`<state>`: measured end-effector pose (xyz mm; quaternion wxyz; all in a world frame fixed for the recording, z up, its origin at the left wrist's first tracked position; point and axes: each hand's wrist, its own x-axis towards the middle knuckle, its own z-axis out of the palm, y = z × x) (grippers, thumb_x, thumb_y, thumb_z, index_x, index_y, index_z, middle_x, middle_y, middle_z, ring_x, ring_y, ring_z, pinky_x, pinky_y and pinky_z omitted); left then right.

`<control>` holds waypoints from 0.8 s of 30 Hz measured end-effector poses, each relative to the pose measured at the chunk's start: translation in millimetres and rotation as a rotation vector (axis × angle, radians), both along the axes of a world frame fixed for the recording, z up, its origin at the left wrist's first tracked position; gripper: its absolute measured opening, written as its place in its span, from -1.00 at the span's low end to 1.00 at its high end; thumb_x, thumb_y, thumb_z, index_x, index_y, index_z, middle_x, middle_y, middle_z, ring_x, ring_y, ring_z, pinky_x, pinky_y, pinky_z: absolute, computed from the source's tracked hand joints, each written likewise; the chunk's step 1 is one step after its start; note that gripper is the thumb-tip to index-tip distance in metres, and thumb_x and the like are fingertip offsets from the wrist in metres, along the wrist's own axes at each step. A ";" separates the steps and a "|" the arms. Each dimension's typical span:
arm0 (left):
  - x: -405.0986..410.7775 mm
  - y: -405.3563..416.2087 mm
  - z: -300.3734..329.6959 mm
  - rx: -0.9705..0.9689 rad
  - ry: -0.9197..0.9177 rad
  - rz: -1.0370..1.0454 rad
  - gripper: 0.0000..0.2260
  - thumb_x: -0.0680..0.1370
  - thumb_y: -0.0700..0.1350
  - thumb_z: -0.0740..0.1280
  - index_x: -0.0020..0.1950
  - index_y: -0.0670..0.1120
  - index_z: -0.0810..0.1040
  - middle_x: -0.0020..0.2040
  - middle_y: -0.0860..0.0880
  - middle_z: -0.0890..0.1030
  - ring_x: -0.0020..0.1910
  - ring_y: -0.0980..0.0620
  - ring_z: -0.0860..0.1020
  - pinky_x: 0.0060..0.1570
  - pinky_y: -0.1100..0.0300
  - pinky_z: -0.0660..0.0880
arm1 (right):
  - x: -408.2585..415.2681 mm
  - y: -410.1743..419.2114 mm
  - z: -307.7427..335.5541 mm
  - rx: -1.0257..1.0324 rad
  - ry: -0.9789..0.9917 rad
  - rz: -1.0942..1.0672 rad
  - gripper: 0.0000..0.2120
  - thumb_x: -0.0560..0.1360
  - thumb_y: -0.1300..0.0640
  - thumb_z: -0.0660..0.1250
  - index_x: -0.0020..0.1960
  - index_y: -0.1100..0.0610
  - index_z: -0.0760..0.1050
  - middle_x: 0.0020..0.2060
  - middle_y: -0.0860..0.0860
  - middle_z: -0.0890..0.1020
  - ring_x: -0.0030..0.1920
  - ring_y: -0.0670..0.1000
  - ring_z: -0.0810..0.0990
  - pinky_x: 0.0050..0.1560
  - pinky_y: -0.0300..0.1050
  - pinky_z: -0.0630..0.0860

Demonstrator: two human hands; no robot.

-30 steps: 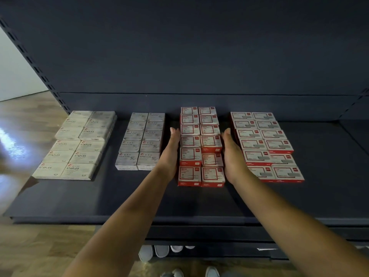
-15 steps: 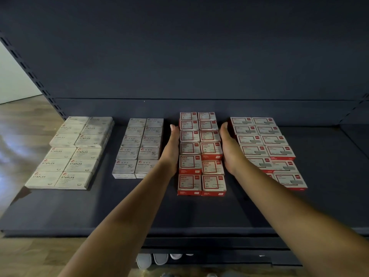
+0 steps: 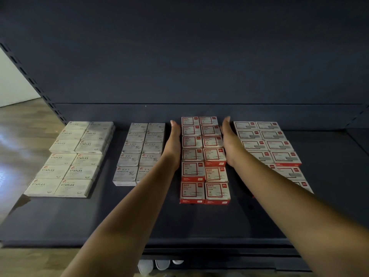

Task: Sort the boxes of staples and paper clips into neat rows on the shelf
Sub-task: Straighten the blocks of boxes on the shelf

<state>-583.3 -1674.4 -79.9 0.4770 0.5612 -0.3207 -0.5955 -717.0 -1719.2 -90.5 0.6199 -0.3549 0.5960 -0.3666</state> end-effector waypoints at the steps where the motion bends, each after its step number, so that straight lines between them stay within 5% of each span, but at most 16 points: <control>1: 0.5 -4.5 -4.2 -0.008 0.025 0.016 -0.42 0.60 0.23 -0.12 0.51 -0.08 0.12 0.51 -0.08 0.18 0.47 -0.06 0.17 0.34 0.08 0.19 | 0.1 0.6 1.2 0.001 0.004 0.007 -0.41 0.45 -0.42 -0.03 0.05 0.02 0.49 -0.05 0.08 0.65 -0.08 0.09 0.64 0.04 0.04 0.56; 7: -0.8 -3.2 -2.6 -0.007 0.011 -0.023 -0.39 0.59 0.27 -0.12 0.50 -0.09 0.14 0.49 -0.09 0.20 0.46 -0.09 0.20 0.35 0.04 0.21 | -0.8 1.2 6.1 0.006 0.031 0.020 -0.35 0.45 -0.43 -0.06 0.12 0.04 0.49 -0.05 0.08 0.65 -0.07 0.09 0.63 0.05 0.03 0.55; 10: 3.9 -3.1 -0.1 0.006 -0.027 -0.044 -0.41 0.58 0.29 -0.09 0.38 -0.07 0.36 0.38 -0.11 0.40 0.35 -0.10 0.39 0.27 0.03 0.32 | -1.1 5.3 15.4 -0.006 0.133 0.087 -0.28 0.47 -0.40 -0.13 0.27 0.09 0.44 0.11 0.12 0.60 0.05 0.11 0.57 0.11 -0.01 0.45; 12: 8.5 -6.2 -3.1 -0.019 -0.181 0.003 -0.47 0.57 0.29 -0.03 0.25 -0.02 0.48 0.24 -0.08 0.53 0.24 -0.06 0.48 0.22 0.06 0.38 | -1.7 10.7 26.5 -0.116 0.311 0.099 -0.33 0.53 -0.33 -0.13 0.34 0.12 0.37 0.23 0.14 0.51 0.21 0.13 0.49 0.14 -0.03 0.35; 14: 16.5 -2.2 -3.1 -0.134 -0.360 0.022 -0.47 0.55 0.28 0.06 0.39 0.00 0.37 0.33 -0.02 0.46 0.32 -0.03 0.40 0.30 0.03 0.33 | -5.9 17.3 35.4 -0.309 0.460 0.130 -0.45 0.58 -0.22 -0.02 0.39 0.12 0.30 0.32 0.11 0.44 0.30 0.10 0.41 0.19 -0.07 0.31; 18: 29.1 13.6 -1.6 -0.431 -0.842 -0.248 -0.47 0.52 0.19 0.14 0.45 0.02 0.27 0.42 0.01 0.34 0.40 0.00 0.31 0.34 -0.08 0.32 | -16.4 41.1 38.1 -0.550 0.733 0.326 -0.58 0.60 0.12 0.15 0.45 0.05 0.24 0.37 -0.01 0.36 0.23 -0.10 0.38 0.09 -0.33 0.26; 21: 16.8 37.6 9.5 -0.506 -1.148 -0.333 -0.50 0.60 0.02 0.16 0.51 -0.06 0.15 0.52 -0.03 0.11 0.50 -0.01 0.02 0.45 0.05 0.05 | -23.6 66.9 28.3 -0.707 0.938 0.420 -0.57 0.54 0.24 0.21 0.40 0.12 0.32 0.38 0.04 0.35 0.36 0.02 0.33 0.28 -0.23 0.24; 24: -5.0 61.1 16.7 -0.592 -1.316 -0.418 -0.51 0.61 0.00 0.13 0.51 -0.08 0.12 0.53 -0.05 0.06 0.51 -0.02 -0.05 0.46 -0.03 0.01 | -41.3 92.7 11.5 -0.752 1.035 0.419 -0.57 0.51 0.27 0.25 0.37 0.21 0.36 0.39 0.13 0.34 0.42 0.09 0.25 0.35 -0.19 0.12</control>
